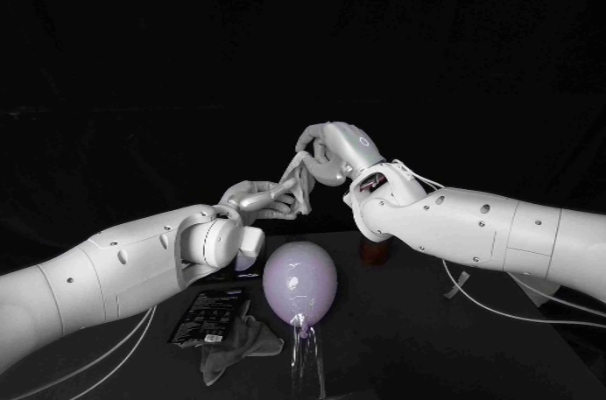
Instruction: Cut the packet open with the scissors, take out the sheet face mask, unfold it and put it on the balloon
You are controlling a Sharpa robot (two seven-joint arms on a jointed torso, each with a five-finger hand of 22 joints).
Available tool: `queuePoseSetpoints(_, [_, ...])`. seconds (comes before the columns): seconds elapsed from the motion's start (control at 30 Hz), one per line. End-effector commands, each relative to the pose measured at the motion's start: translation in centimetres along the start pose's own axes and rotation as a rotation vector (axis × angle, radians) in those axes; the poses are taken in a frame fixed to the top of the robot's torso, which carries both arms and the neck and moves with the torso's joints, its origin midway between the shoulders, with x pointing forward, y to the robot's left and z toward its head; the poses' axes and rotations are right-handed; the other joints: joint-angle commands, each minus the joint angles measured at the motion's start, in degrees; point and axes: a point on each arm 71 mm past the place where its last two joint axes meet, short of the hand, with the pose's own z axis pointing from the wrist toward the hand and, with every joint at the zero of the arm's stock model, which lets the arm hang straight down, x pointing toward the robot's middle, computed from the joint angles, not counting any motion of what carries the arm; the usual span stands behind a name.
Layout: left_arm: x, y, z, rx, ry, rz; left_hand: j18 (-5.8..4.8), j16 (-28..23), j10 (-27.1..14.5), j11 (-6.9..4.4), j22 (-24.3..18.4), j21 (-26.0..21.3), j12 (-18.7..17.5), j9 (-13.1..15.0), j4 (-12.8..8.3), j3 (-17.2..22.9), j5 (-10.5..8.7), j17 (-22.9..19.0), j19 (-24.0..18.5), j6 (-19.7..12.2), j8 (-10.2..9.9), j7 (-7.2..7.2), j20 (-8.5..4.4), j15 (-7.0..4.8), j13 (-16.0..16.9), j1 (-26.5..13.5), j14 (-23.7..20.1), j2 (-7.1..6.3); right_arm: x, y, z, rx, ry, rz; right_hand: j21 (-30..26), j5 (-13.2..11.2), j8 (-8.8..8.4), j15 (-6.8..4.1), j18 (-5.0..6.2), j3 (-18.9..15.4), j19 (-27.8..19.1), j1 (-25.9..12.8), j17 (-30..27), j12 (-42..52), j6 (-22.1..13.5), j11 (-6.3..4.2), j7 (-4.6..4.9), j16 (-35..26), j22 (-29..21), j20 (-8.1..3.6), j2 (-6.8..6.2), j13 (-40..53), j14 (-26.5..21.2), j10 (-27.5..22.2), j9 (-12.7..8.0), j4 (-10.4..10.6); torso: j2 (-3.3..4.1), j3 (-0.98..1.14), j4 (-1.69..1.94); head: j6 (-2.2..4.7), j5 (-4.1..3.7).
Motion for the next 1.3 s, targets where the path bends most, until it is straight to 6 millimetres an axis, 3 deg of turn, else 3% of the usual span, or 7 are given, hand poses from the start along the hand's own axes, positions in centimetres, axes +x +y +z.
queuePoseSetpoints(0.03, [0.4,-0.31,0.07,0.028,0.031,-0.066,0.21,0.34,-0.26,-0.06,0.01,-0.28,0.51,0.0,-0.01,-0.56,-0.14,-0.1,-0.45,0.78,0.07,-0.17,0.15,-0.04,0.18,0.03,-0.47,0.72,-0.04,0.13,0.02,-0.004,0.002,-0.002,0.2,0.23,0.36,-0.56,-1.17,-0.07,0.55,-0.1,13.68,0.29,0.3,-0.07,-0.01,0.23,10.34,-0.03,0.52,0.08,5.64,0.32,0.07,-0.26,0.04,0.02,-0.04,-0.03,0.02])
queuePoseSetpoints(0.37, [0.62,-0.26,0.18,0.017,0.033,-0.068,0.53,1.77,0.09,-0.97,0.36,0.27,2.95,-0.13,0.05,-2.16,-0.14,-0.32,-0.66,4.46,-0.22,-0.68,0.44,-0.74,0.86,1.29,-0.72,1.88,0.02,0.4,-0.02,-0.008,0.004,0.004,0.41,0.22,0.33,-0.56,-1.2,0.04,0.6,-0.28,13.75,0.43,0.39,-0.07,-0.01,0.27,10.38,-0.03,0.54,0.33,5.66,0.46,-0.01,-0.44,-0.02,0.03,0.01,-0.2,-0.01])
queuePoseSetpoints(0.5, [0.57,-0.29,0.21,0.022,0.022,-0.065,0.59,2.26,0.43,-1.23,0.51,0.5,3.76,-0.23,-0.05,-2.03,-0.13,-0.51,-0.77,6.24,-0.43,-1.84,0.49,-0.94,0.98,2.39,-0.76,3.64,0.01,0.44,-0.04,-0.008,0.004,0.006,0.41,0.22,0.33,-0.56,-1.2,0.04,0.6,-0.28,13.75,0.43,0.39,-0.07,-0.01,0.27,10.38,-0.03,0.54,0.33,5.66,0.46,-0.01,-0.44,-0.02,0.0,-0.03,-0.18,0.01])
queuePoseSetpoints(0.6, [0.51,-0.31,0.23,0.025,0.014,-0.063,0.69,2.81,1.47,-1.84,0.73,0.9,4.55,-0.37,-0.41,-0.57,-0.12,-0.62,-0.56,7.91,-0.69,-3.04,0.39,-1.43,1.1,5.43,-0.39,5.61,0.0,0.43,-0.06,-0.007,0.004,0.006,0.41,0.22,0.33,-0.56,-1.2,0.04,0.6,-0.28,13.75,0.43,0.39,-0.07,-0.01,0.27,10.38,-0.03,0.54,0.33,5.66,0.46,-0.01,-0.44,-0.01,0.01,-0.03,-0.2,-0.02])
queuePoseSetpoints(0.93, [0.45,-0.36,0.27,0.03,-0.006,-0.038,0.78,4.49,4.17,-3.28,1.76,2.62,6.2,-0.05,-1.61,2.4,-0.07,-0.76,0.26,13.59,-0.33,-5.38,-0.33,-2.74,1.31,12.39,1.2,6.49,0.01,0.41,-0.05,-0.005,0.005,0.005,0.41,0.22,0.33,-0.56,-1.2,0.04,0.6,-0.28,13.75,0.43,0.39,-0.07,-0.01,0.27,10.38,-0.03,0.54,0.33,5.66,0.46,-0.01,-0.44,-0.01,0.01,-0.01,-0.18,0.02])
queuePoseSetpoints(1.1, [0.3,-0.34,0.24,0.028,-0.017,-0.029,0.51,4.32,5.38,-4.16,3.85,5.48,5.44,-0.19,-2.54,6.06,-0.13,-1.59,-0.1,14.26,-1.65,-3.41,-1.68,-3.58,0.4,15.64,1.85,6.35,-0.04,0.28,-0.06,-0.002,0.004,0.003,0.41,0.22,0.33,-0.56,-1.2,0.04,0.6,-0.28,13.75,0.43,0.39,-0.07,-0.01,0.27,10.38,-0.03,0.54,0.33,5.66,0.46,-0.01,-0.44,-0.02,0.03,0.01,-0.15,0.04])
queuePoseSetpoints(1.3, [-0.05,-0.28,0.11,0.021,-0.023,-0.026,-0.59,2.77,5.98,-3.91,9.86,12.58,3.53,-0.16,-4.67,12.17,-0.07,-3.68,-5.0,13.82,-3.93,-1.85,-2.9,-3.47,-1.42,15.97,2.23,4.08,-0.15,-0.04,-0.04,0.005,0.0,-0.003,0.41,0.22,0.33,-0.56,-1.2,0.04,0.6,-0.28,13.75,0.43,0.39,-0.07,-0.01,0.27,10.38,-0.03,0.54,0.33,5.66,0.46,-0.01,-0.44,0.02,0.02,-0.02,-0.21,-0.03])
